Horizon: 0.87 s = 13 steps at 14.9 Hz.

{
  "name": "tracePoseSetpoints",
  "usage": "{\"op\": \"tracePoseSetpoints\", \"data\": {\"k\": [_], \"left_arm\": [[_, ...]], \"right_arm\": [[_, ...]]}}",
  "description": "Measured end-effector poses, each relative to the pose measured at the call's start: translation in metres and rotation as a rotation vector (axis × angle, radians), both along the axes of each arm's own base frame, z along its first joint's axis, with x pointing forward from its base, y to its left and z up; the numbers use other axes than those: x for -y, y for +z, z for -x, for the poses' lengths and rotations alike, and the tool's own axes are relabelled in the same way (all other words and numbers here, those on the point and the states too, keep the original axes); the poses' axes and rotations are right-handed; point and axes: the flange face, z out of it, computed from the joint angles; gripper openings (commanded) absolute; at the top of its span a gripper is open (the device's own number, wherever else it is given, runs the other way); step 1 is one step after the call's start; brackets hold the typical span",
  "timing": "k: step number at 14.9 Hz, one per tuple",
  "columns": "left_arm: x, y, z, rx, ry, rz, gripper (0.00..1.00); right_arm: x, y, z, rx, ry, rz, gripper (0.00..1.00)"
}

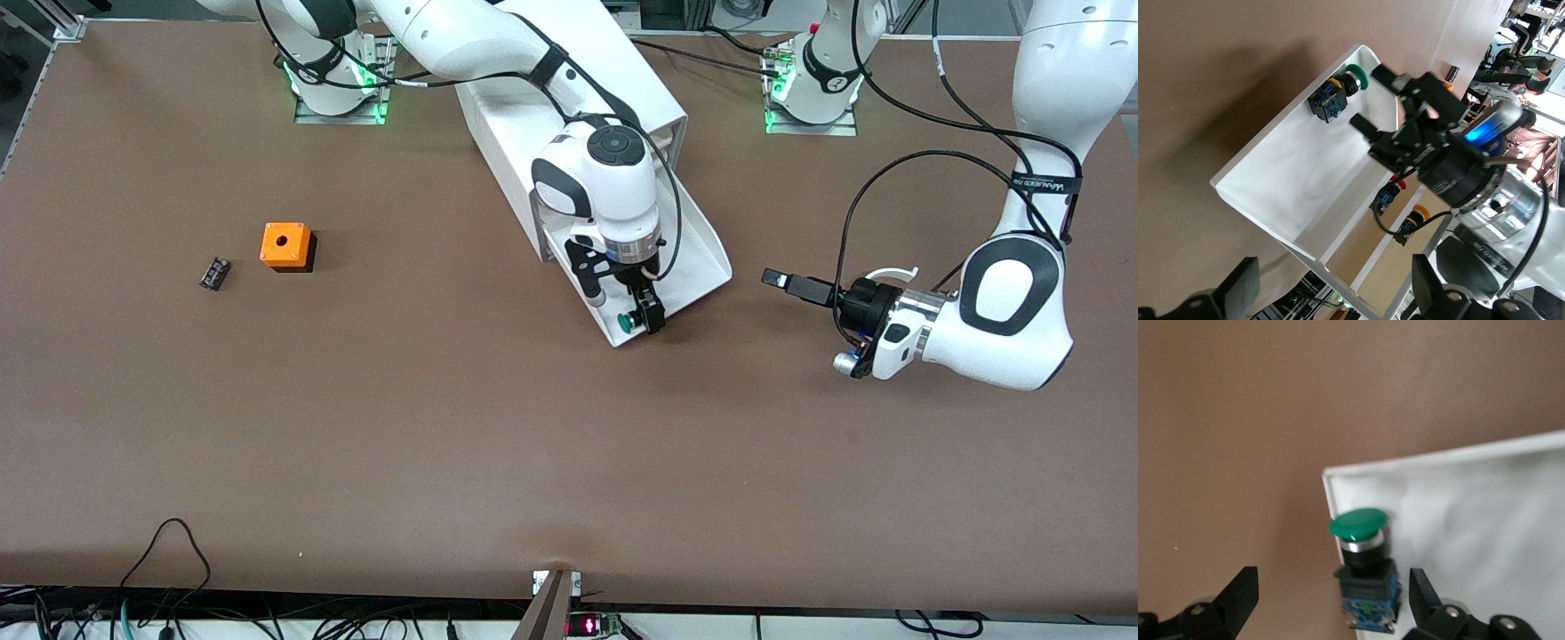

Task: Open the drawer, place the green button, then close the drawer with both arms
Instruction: 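Lower the green button into the open drawer and open the right gripper, then withdraw the right gripper while the left gripper moves to the drawer front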

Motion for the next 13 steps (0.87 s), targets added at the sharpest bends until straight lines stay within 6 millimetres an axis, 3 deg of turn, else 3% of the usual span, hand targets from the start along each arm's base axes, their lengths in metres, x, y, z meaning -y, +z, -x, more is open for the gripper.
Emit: {"op": "tracePoseSetpoints", "data": {"k": [1, 3, 7, 10, 13], "left_arm": [[-0.001, 0.001, 0.000, -0.001, -0.008, -0.023, 1.00], [-0.001, 0.012, -0.003, 0.001, -0.025, -0.104, 1.00], [0.013, 0.050, -0.011, 0.016, -0.050, -0.323, 1.00], [0.039, 0.067, -0.012, 0.014, -0.052, -0.508, 1.00], [0.087, 0.068, -0.008, 0.023, -0.034, -0.709, 1.00]], "right_arm": [[0.008, 0.015, -0.010, 0.005, 0.011, 0.020, 1.00], [0.034, 0.062, -0.037, 0.021, 0.044, 0.047, 1.00], [0.115, 0.161, -0.083, -0.025, 0.156, 0.057, 1.00], [0.184, 0.202, -0.114, -0.063, 0.278, 0.047, 1.00], [0.236, 0.217, -0.131, -0.081, 0.482, 0.118, 1.00]]}}
